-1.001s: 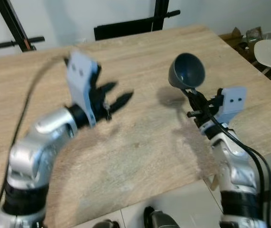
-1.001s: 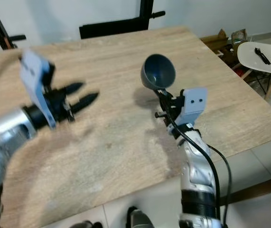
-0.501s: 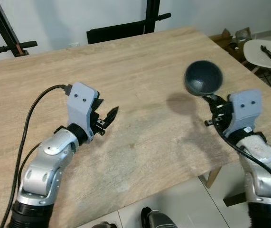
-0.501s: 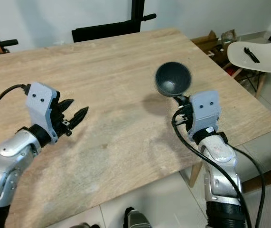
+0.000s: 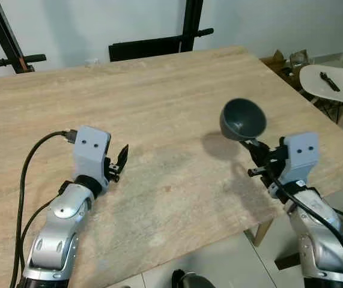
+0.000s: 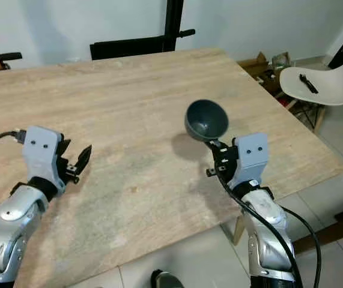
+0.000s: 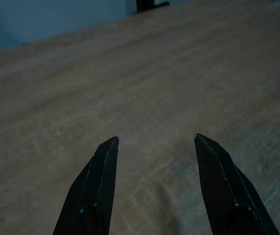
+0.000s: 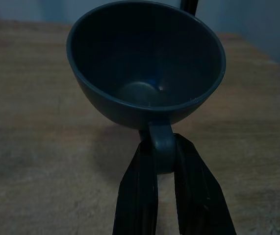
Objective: Setting the table
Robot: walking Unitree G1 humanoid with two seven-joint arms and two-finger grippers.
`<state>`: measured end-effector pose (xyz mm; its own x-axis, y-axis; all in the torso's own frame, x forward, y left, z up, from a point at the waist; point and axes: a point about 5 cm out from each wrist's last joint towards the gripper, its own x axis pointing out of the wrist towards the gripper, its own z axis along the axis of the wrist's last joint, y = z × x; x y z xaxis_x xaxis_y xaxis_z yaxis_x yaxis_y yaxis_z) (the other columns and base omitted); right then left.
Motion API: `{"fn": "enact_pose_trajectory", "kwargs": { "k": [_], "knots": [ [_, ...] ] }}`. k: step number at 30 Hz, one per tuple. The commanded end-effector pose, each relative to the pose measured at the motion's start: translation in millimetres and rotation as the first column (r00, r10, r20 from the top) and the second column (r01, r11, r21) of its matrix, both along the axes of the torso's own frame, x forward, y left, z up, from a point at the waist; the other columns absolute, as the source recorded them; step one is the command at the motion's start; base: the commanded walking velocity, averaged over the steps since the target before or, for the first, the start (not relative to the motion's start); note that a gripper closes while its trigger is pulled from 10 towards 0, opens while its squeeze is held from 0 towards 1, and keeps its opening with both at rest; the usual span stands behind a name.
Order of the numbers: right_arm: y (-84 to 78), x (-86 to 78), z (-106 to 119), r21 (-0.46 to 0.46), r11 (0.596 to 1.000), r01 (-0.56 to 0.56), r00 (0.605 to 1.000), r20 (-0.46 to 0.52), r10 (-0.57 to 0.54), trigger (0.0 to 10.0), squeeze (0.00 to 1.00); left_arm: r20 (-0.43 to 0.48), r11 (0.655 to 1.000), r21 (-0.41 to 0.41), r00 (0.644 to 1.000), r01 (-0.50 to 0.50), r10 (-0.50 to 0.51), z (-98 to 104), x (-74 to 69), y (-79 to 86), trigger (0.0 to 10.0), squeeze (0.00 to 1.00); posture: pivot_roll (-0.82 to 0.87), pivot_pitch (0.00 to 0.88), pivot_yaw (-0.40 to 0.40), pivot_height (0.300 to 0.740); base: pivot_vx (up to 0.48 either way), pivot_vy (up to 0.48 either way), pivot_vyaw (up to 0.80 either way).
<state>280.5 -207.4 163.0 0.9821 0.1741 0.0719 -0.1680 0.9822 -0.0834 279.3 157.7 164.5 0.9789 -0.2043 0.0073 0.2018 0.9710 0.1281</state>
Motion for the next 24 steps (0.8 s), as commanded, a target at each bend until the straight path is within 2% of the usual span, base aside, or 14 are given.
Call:
{"fn": "enact_pose_trajectory", "kwargs": {
  "k": [1,9,13,24],
  "knots": [
    [-2.4,-3.5,2.3,0.024,0.999,0.022,1.000,0.019,-0.022,10.0,0.00,0.032,1.000,0.016,0.999,0.007,-0.008,2.3,-2.9,-1.6,10.0,0.00,-0.09,0.000,0.019,0.740,0.000,0.000,0.00],
    [3.6,-5.0,-4.3,0.050,0.997,0.065,0.997,0.027,-0.066,10.0,0.00,0.035,0.999,0.039,0.999,0.017,-0.018,-3.3,-3.1,-5.1,10.0,0.00,-0.10,0.000,0.042,0.740,0.000,0.000,0.00],
    [8.1,-9.5,-10.9,0.058,0.996,0.073,0.997,0.018,-0.075,10.0,0.00,0.033,0.998,0.050,0.999,0.026,-0.028,-3.9,1.4,-5.0,10.0,0.00,-0.10,0.000,0.050,0.740,0.000,0.000,0.00],
    [5.6,-9.0,-10.3,0.068,0.994,0.086,0.996,0.023,-0.088,10.0,0.00,0.047,0.998,0.054,0.998,0.038,-0.040,-2.2,7.4,-6.7,10.0,0.00,-0.11,0.000,0.045,0.740,0.000,0.000,0.00]
  ]
}}
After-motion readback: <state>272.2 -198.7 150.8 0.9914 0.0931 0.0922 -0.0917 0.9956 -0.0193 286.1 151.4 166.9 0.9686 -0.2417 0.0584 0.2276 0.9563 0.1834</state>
